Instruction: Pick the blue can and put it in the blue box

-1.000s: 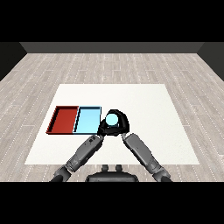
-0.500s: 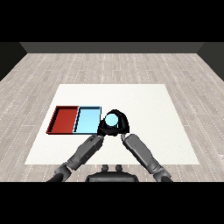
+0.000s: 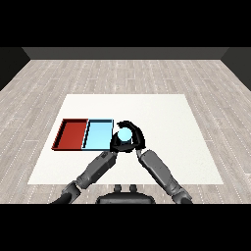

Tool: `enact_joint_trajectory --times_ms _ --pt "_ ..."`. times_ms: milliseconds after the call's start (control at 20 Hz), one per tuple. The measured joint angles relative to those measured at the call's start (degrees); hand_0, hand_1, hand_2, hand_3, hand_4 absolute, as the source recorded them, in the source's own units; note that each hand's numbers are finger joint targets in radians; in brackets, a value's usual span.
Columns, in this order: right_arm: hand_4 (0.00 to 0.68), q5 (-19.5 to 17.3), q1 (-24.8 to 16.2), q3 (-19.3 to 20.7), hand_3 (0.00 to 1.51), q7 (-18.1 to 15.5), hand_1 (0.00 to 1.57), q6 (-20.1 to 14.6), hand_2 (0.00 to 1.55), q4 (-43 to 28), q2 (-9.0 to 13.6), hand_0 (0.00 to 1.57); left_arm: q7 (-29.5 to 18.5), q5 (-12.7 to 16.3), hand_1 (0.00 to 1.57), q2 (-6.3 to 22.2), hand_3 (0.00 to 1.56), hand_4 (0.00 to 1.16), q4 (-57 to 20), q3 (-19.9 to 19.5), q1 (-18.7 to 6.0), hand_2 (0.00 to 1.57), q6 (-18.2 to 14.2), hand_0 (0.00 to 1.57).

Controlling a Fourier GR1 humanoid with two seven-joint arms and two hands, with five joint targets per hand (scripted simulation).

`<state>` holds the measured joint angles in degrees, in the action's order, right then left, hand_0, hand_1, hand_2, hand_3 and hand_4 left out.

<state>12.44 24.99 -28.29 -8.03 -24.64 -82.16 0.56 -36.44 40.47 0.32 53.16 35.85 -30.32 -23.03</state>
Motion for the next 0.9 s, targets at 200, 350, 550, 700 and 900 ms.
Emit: enact_joint_trajectory --times_ms 200,350,550,700,900 --pt "0.0 -1.14 -0.1 0.63 0.0 1.05 0.0 1.24 0.0 0.09 -0.36 0.0 -1.5 0.34 1.57 -0.17 1.52 1.13 -1.2 -0.14 -0.09 1.57 0.86 1.57" --pt "0.0 -2.05 -1.35 0.74 0.0 0.21 0.0 1.49 0.0 -0.49 -0.44 0.0 -1.16 -1.0 1.57 -0.2 1.52 1.14 -1.69 -1.02 0.04 1.57 0.79 1.57" --pt "0.0 -1.4 -2.97 3.24 0.0 -0.18 0.0 3.2 0.0 -2.62 0.12 0.0 -1.12 -0.63 1.57 0.29 1.53 1.14 -0.98 0.06 -0.1 1.57 -1.66 1.57" --pt "0.0 -0.57 -5.03 5.46 0.0 -2.14 0.0 4.79 0.0 -4.02 0.55 0.0 -0.82 -0.68 1.57 0.68 1.53 1.15 -1.59 -0.86 -0.57 1.57 -1.81 1.57" --pt "0.0 3.27 -8.82 9.97 0.0 -3.54 0.0 7.26 0.0 -9.7 2.56 0.0 -0.19 -2.24 1.57 2.08 1.53 1.15 -2.22 -2.87 -1.21 1.57 -2.28 1.57"
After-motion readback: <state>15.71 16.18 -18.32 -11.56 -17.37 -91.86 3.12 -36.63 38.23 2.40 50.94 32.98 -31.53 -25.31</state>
